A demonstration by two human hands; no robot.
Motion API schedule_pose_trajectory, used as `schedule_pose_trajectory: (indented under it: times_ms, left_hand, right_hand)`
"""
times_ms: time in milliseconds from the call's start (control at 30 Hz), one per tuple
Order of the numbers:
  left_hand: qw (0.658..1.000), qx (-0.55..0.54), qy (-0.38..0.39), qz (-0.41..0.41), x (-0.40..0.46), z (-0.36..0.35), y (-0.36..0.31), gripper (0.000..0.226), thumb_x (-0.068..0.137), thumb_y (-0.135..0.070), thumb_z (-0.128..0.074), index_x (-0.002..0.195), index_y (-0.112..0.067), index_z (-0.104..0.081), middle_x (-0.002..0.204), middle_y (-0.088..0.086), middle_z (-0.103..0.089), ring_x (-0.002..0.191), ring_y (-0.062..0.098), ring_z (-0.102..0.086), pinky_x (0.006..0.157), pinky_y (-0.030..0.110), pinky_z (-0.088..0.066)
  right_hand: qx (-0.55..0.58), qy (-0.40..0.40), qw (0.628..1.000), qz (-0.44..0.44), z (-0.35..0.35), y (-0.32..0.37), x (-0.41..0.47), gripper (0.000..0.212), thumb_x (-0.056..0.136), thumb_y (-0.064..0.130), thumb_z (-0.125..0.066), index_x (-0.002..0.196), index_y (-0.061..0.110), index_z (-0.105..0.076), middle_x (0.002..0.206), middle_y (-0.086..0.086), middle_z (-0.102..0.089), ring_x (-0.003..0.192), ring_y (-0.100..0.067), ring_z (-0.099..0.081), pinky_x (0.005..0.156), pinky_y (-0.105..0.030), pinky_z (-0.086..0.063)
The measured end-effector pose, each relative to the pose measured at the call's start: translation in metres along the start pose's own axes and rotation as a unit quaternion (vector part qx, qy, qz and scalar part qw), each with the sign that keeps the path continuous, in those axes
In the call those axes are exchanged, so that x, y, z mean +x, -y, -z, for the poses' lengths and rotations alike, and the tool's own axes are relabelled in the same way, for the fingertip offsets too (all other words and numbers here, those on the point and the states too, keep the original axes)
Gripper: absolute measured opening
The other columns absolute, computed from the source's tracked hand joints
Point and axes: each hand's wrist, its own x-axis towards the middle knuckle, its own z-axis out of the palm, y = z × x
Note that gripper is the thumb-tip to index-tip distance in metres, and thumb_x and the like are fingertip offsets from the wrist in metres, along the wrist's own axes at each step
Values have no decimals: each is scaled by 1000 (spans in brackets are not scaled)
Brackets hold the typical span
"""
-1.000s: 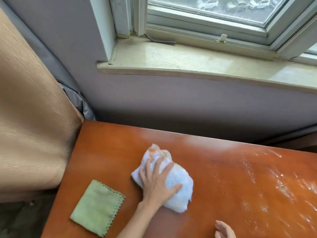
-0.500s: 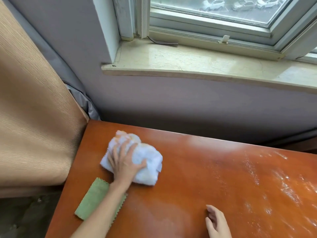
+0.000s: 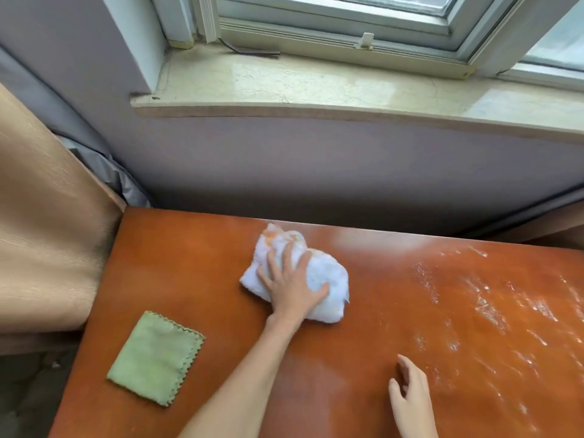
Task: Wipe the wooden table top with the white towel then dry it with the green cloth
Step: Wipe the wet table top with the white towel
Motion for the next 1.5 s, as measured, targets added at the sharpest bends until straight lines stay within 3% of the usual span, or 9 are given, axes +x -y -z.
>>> schedule_pose_trajectory:
  times_ms: [167,267,467,700,800,900,1033,1200,1500]
  left_hand:
    - [953,67,113,-274,-101,-34,-4,75,49,-53,-63,122,-38,-50,149,-4,-39,141,41,-30,112,66,-7]
    - [930,78,135,-332,-114,-30,33,75,50,-48,-61,122,-37,-46,152,-8,-34,146,36,-23,113,70,-7]
    - [972,78,87,-205,-42,34,92,70,62,-41,-60,131,-39,-48,158,-10,-26,152,30,-2,116,61,10]
    - [998,24,-27,-46,45,114,173,72,75,-10,-62,140,-35,-45,163,-3,-18,151,30,-1,119,52,0]
    - [975,-142,-139,101,52,117,176,69,76,-28,-49,145,-24,-43,155,6,-35,142,35,-24,115,52,-18]
    - [959,-128,-147,205,44,95,160,62,93,-50,-43,150,-29,-28,162,4,-15,144,39,-14,116,58,-16]
    - [962,-59,-162,210,42,73,137,77,86,-68,-56,148,-33,-29,161,5,-12,139,43,-20,114,58,-21]
    - [972,-12,-171,162,22,33,76,71,85,-58,-64,144,-32,-36,159,7,-20,132,42,-29,106,53,-28]
    - [995,46,-84,8,-42,-87,-122,73,75,-57,-68,140,-30,-49,153,9,-36,127,41,-39,88,50,-41]
  right_hand:
    - [-35,3,999,29,11,-3,-6,42,91,-5,-52,129,11,-54,131,-12,-53,110,-21,-54,103,-39,-44]
    - [-33,23,999,26,9,-7,-1,38,92,-2,-52,126,16,-54,130,-9,-53,107,-16,-51,104,-38,-43]
    - [-23,38,997,64,-8,2,-9,39,93,-3,-51,128,13,-53,123,-8,-51,114,-22,-51,102,-39,-41]
    - [-52,22,995,85,-9,-10,-35,39,94,0,-52,129,16,-52,122,-2,-49,114,-16,-49,101,-35,-40]
    - [-60,-1,995,74,7,-30,-43,40,94,2,-52,131,16,-51,125,-1,-48,116,-13,-47,106,-34,-37]
    - [-86,-30,994,56,29,-54,-38,41,92,0,-53,131,14,-52,131,-6,-50,122,-21,-49,107,-39,-38]
    - [-118,-83,989,30,63,-86,-8,43,91,3,-54,133,13,-51,137,-12,-46,128,-30,-43,109,-43,-31]
    - [-137,-75,988,17,95,-109,41,44,96,13,-48,140,20,-43,146,-5,-34,134,-28,-31,110,-43,-30]
    - [-186,-44,972,135,127,-120,83,49,93,14,-54,140,22,-46,148,2,-33,136,-21,-29,110,-40,-34]
